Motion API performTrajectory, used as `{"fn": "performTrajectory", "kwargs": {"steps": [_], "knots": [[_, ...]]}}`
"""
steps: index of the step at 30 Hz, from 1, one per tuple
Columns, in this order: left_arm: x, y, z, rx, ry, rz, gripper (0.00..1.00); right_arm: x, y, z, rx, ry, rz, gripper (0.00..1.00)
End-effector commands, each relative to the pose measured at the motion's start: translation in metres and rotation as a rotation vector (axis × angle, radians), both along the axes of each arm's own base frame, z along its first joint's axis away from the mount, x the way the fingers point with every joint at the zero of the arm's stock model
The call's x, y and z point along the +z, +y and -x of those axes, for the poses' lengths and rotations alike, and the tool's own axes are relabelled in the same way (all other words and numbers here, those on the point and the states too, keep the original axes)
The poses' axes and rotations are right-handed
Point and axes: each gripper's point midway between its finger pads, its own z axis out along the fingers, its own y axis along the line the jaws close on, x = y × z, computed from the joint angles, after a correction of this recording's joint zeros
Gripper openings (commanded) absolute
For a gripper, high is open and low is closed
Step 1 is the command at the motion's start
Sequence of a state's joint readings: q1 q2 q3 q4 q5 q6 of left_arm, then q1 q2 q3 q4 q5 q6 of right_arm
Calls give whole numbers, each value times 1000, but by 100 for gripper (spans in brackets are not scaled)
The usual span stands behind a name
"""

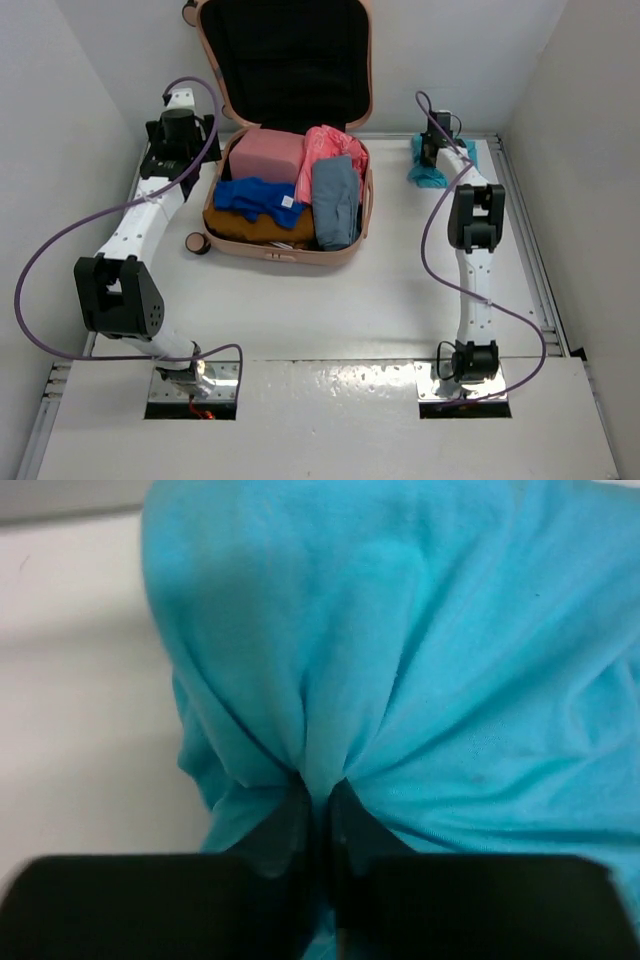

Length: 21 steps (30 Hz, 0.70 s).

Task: Pack the luggage

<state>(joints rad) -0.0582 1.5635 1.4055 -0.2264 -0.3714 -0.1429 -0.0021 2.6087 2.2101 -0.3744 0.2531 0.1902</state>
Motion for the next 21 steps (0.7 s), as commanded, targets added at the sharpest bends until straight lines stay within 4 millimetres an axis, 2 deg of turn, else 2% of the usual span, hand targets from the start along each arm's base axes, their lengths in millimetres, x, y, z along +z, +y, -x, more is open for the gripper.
{"fn": "performTrajectory", "kwargs": {"steps": [1,2,3,4,5,6,7,8,12,13,14,15,16,17,20,21], "knots": [[34,-3,-3,-7,-77,-12,100,-15,16,56,106,209,-133,0],[30,-3,-2,-7,-68,-12,100,-39,20,81,110,265,-159,0],[34,-3,0,-7,-77,-12,100,-31,23,77,122,227,-170,0],[33,2,3,3,-76,-12,100,0,35,76,164,167,-241,0],[26,0,3,-8,-62,-9,100,17,39,66,183,93,-265,0],[26,3,3,-1,-66,7,100,30,43,67,196,29,-290,0],[23,5,6,7,-61,33,100,65,61,62,254,-56,-367,0],[22,9,6,10,-65,54,100,91,67,53,281,-139,-379,0],[16,23,8,23,-62,139,100,165,99,33,373,-319,-504,0],[14,28,9,34,-53,139,100,190,106,36,387,-363,-533,0],[14,33,12,46,-56,154,100,199,118,38,424,-380,-554,0],[13,32,12,38,-55,158,100,223,122,35,449,-449,-567,0],[7,37,15,54,-41,167,100,247,145,41,507,-489,-612,0],[12,42,17,64,-52,166,100,256,161,45,538,-496,-653,0],[8,44,21,69,-42,178,100,287,192,55,625,-548,-721,0],[8,49,22,82,-43,178,100,295,217,62,671,-549,-739,0]]}}
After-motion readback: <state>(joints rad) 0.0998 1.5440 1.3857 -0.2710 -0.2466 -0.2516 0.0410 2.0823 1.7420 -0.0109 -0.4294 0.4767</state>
